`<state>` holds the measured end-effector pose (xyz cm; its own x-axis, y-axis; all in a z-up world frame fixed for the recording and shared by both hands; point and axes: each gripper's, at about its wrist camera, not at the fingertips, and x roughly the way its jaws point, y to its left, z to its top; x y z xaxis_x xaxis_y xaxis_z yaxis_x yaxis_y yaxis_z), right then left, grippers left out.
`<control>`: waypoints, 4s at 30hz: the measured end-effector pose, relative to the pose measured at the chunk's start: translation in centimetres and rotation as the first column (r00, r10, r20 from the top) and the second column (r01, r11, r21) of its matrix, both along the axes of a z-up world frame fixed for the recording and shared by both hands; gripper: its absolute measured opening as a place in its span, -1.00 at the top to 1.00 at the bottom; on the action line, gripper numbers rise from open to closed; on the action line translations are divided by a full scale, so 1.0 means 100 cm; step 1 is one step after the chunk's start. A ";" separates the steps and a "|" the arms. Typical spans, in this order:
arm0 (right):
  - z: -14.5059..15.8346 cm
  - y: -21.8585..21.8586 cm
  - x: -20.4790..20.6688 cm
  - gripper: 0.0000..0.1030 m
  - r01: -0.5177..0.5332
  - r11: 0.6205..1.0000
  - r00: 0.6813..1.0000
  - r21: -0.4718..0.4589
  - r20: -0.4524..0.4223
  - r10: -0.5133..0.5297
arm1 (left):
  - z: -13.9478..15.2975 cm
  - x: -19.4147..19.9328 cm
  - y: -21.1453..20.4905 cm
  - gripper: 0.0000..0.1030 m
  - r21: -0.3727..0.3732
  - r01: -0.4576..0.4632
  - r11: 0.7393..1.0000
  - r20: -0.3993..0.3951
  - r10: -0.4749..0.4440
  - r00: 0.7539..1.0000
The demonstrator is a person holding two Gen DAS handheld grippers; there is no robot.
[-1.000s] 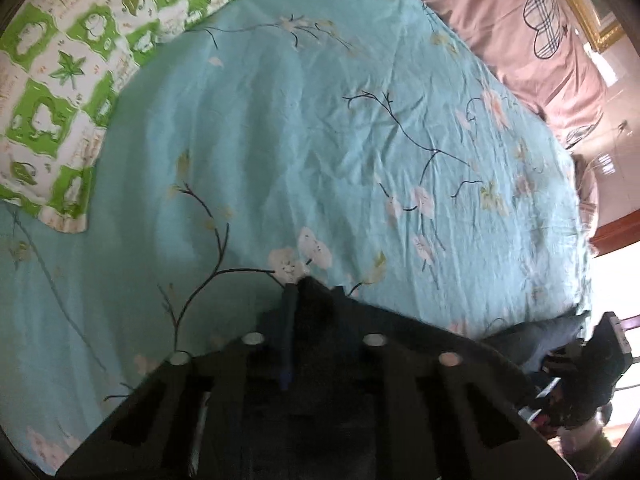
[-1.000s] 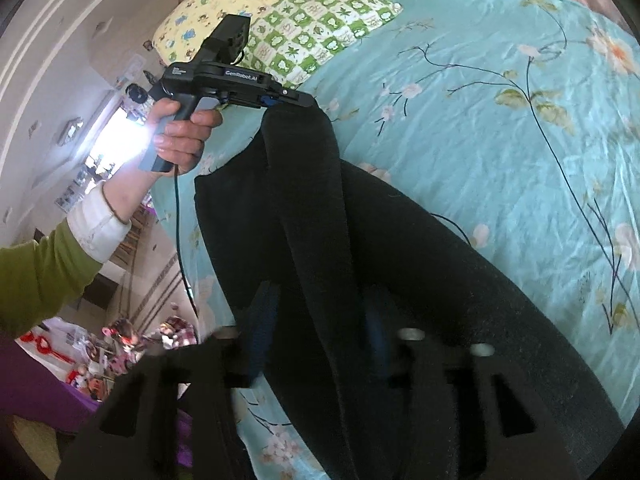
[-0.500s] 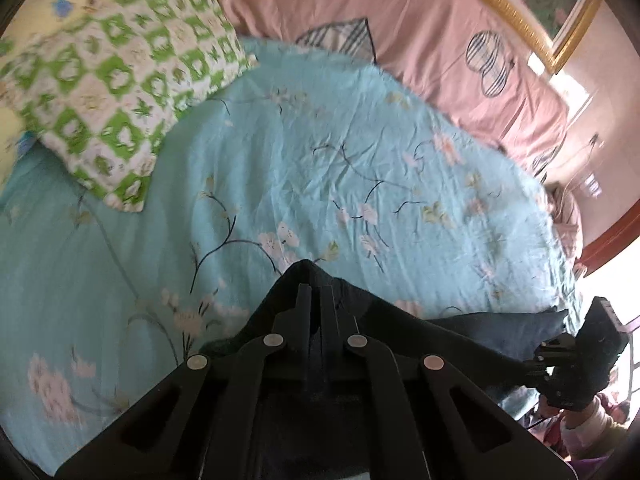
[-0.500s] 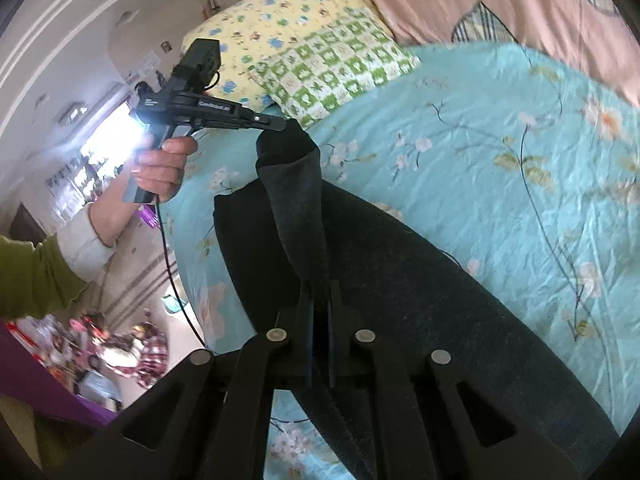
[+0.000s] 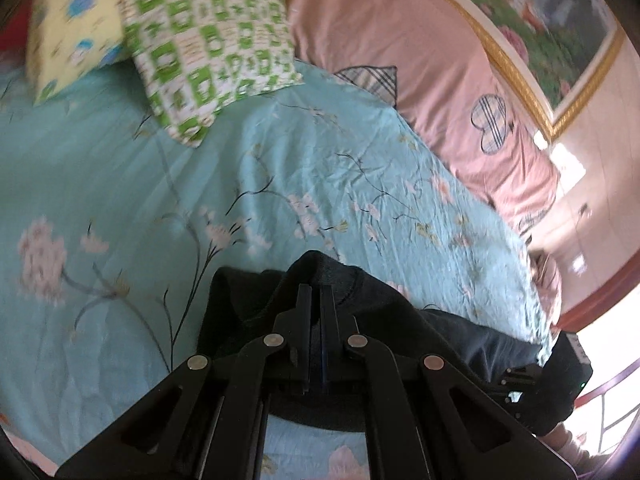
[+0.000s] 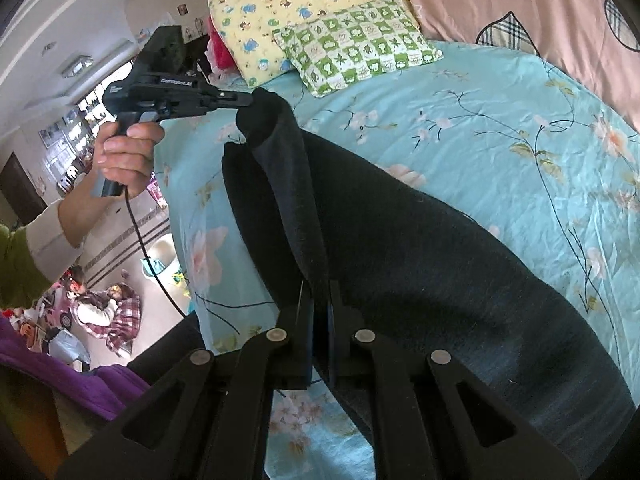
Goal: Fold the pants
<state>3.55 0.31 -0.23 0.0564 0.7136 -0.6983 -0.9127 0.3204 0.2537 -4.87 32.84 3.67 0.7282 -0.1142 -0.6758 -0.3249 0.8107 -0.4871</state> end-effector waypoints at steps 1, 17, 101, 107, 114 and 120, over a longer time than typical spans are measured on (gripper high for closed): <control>-0.001 0.001 -0.002 0.88 -0.004 1.000 1.000 -0.010 0.010 0.004 | -0.005 -0.003 0.001 0.97 -0.014 -0.013 1.000 0.004 0.013 1.000; -0.005 0.010 -0.006 0.61 0.002 0.999 1.000 -0.041 -0.015 -0.002 | -0.026 -0.045 -0.005 0.94 -0.052 -0.224 0.973 -0.094 0.219 0.971; 0.005 0.056 0.152 0.78 0.178 0.984 0.965 -0.010 -0.193 -0.177 | 0.026 0.007 -0.035 0.77 0.020 -0.271 0.962 -0.015 0.271 0.962; -0.007 0.071 0.144 0.78 0.157 0.988 0.977 -0.011 -0.141 -0.157 | 0.024 -0.017 -0.040 0.77 0.091 -0.254 0.963 -0.034 0.258 0.966; -0.026 0.099 0.129 0.81 0.273 0.959 0.951 -0.071 0.170 -0.258 | -0.018 0.017 -0.023 0.72 0.249 -0.229 0.941 -0.097 0.259 0.961; -0.022 0.073 0.150 0.82 0.404 0.914 0.913 -0.030 0.073 -0.401 | -0.039 0.033 -0.010 0.50 0.325 -0.186 0.927 -0.147 0.243 0.959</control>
<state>18.58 7.59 -2.44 0.3780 0.5898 -0.7136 -0.7178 0.6735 0.1764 -1.60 31.89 -0.21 0.5738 0.2632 -0.7755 -0.5668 0.8112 -0.1440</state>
